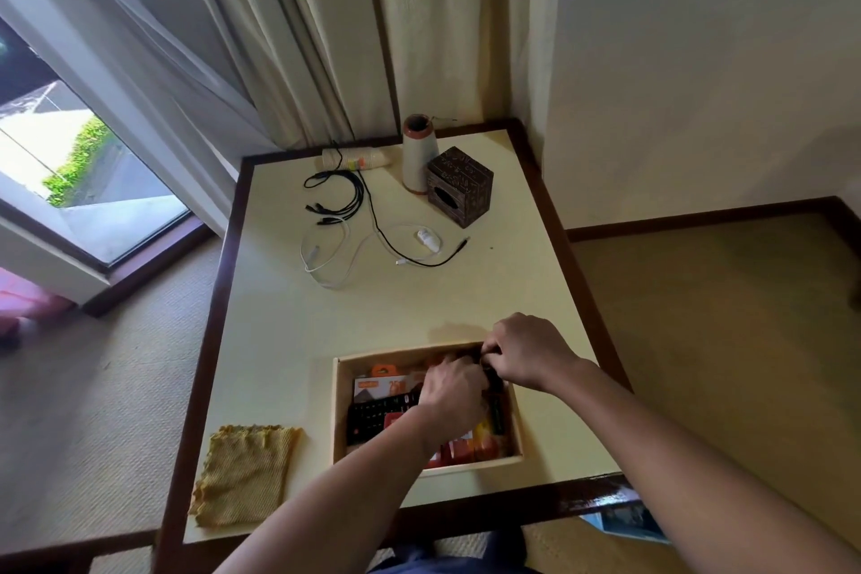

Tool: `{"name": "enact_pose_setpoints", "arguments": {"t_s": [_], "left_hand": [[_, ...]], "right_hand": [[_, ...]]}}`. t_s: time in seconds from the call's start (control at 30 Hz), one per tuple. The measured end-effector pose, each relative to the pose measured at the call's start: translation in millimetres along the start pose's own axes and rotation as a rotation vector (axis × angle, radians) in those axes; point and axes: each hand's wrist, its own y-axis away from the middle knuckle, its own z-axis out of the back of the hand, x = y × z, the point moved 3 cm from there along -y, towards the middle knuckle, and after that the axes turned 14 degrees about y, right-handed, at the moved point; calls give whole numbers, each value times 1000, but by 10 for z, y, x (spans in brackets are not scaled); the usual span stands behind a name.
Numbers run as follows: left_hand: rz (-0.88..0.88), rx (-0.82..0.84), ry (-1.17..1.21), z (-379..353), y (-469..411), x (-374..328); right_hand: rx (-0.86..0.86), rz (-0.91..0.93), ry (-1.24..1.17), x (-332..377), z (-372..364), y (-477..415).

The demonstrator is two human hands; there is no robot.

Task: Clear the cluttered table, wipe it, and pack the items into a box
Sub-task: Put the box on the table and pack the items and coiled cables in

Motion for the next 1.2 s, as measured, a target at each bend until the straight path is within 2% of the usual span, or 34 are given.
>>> {"name": "enact_pose_setpoints", "arguments": {"t_s": [0.1, 0.23, 0.33, 0.53, 0.7, 0.9, 1.03, 1.2], "left_hand": [[-24, -28, -19, -21, 13, -2], [-30, -44, 132, -28, 170, 44], [-77, -199, 269, -36, 302, 201], [-37, -563, 459, 531, 541, 423], [6, -772, 522, 1176, 381, 774], [16, -783, 487, 1862, -228, 1304], [45, -712, 389, 2178, -824, 1683], [12, -725, 233, 2821, -1698, 2066]], "right_hand": [[34, -8, 0, 13, -30, 26], [85, -26, -22, 0, -61, 97], [103, -18, -49, 6, -66, 146], [-131, -93, -340, 74, 131, -51], [-268, -120, -476, 285, 367, -646], [-264, -240, -429, 389, 461, -1652], [-89, -343, -352, 342, 328, -2193], [46, -449, -200, 324, 118, -2655]]}}
